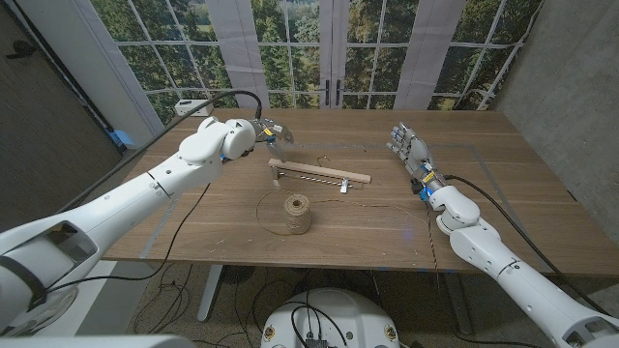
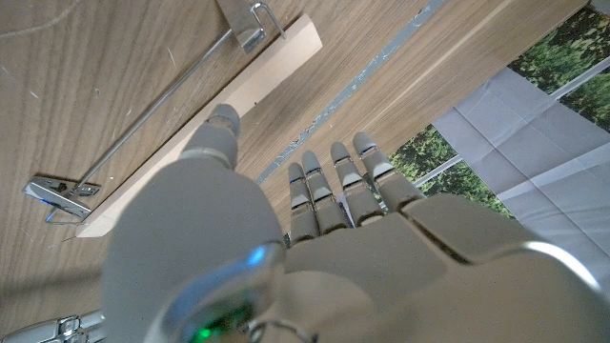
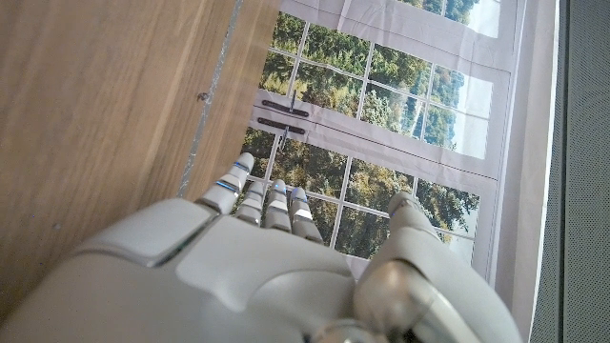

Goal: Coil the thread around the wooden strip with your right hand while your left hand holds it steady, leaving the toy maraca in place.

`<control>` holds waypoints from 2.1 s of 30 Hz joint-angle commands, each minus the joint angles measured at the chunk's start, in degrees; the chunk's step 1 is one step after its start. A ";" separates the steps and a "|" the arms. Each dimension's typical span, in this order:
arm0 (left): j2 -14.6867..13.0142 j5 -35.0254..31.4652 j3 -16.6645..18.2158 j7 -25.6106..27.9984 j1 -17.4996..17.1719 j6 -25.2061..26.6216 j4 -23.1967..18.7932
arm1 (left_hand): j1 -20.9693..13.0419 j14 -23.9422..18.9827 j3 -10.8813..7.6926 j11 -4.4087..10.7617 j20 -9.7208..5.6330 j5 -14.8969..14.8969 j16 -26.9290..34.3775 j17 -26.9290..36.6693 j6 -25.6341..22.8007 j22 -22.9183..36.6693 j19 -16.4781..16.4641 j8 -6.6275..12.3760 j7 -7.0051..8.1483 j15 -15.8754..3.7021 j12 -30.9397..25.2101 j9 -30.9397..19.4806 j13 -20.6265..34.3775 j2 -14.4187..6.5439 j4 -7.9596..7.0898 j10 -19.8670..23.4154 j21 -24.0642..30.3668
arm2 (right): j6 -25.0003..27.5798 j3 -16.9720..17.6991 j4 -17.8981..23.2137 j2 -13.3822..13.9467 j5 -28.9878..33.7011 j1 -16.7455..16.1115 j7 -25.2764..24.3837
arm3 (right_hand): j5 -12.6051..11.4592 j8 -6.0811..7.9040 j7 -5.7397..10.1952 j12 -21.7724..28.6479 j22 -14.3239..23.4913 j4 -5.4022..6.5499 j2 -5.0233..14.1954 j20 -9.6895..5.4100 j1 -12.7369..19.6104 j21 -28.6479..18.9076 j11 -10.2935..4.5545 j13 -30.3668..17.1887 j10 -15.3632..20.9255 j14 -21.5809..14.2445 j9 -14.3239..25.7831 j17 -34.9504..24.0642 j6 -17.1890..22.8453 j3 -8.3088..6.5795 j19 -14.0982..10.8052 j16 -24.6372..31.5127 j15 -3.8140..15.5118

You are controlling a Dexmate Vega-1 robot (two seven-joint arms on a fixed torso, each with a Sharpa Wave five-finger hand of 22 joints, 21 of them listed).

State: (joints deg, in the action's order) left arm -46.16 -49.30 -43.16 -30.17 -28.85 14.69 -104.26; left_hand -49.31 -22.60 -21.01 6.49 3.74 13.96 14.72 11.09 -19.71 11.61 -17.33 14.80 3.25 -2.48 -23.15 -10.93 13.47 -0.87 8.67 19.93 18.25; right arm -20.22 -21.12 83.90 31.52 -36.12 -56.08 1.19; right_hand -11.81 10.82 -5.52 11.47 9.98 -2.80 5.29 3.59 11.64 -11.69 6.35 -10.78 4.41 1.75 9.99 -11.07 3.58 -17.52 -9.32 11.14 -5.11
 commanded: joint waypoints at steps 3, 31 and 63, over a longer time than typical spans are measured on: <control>2.12 1.16 -1.88 3.70 -0.08 0.10 3.64 | -0.07 -4.18 1.42 -0.26 -3.15 -1.02 1.62 0.23 -2.35 0.13 -0.72 0.47 0.27 -5.35 -0.68 -0.15 0.39 0.31 -0.44 2.17 0.61 | 0.19 0.33 0.29 0.34 -0.49 -0.48 0.11 | 0.26 0.13 -0.09 0.10 0.32 -0.23 -0.15 0.19 -0.13 0.02 -0.02 -0.34 0.42 -0.27 0.33 -0.07 0.46 -0.22 -0.22 0.25 -0.04; 2.77 3.69 -3.47 10.47 -1.78 1.24 6.67 | -3.96 -6.38 2.01 -0.82 -1.47 -1.41 1.42 -0.11 -6.05 -0.16 -8.33 0.45 -1.27 -5.05 -0.04 -0.22 0.40 -0.47 0.48 5.01 3.56 | 0.11 -0.03 -1.14 -0.09 -0.51 0.30 0.82 | 0.32 0.12 0.12 0.02 0.33 -0.18 -0.17 0.28 -0.49 -0.02 -0.03 -0.35 0.39 -0.37 0.34 -0.15 0.63 -0.12 -0.29 0.30 -0.19; 4.16 4.60 -6.56 13.94 -0.88 -1.13 11.52 | -9.45 -9.78 0.65 -1.27 -1.86 -1.79 2.31 0.37 -9.24 -0.67 -13.25 0.46 -1.66 -5.57 0.14 -0.34 1.12 -4.06 0.38 8.46 5.22 | 0.23 0.38 0.00 0.22 -0.73 -1.00 -0.10 | 0.35 0.08 0.16 0.02 0.33 -0.12 -0.11 0.36 -0.80 -0.03 -0.03 -0.35 0.50 -0.48 0.34 -0.20 0.69 -0.07 -0.33 0.34 -0.33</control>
State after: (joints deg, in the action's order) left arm -42.44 -44.65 -48.51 -15.98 -30.63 14.30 -94.36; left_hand -58.25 -32.21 -19.82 5.12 2.24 12.42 17.25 11.34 -28.69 10.92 -30.70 15.28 1.63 -3.06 -23.07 -11.07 14.33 -4.68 8.96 28.05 23.52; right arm -20.09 -21.00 83.34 31.53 -36.74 -56.54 1.49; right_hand -11.81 10.82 -5.11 11.47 9.98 -2.80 4.98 3.59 11.33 -11.69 6.04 -11.07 4.71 1.53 9.99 -11.05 3.99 -17.52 -9.32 11.14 -5.33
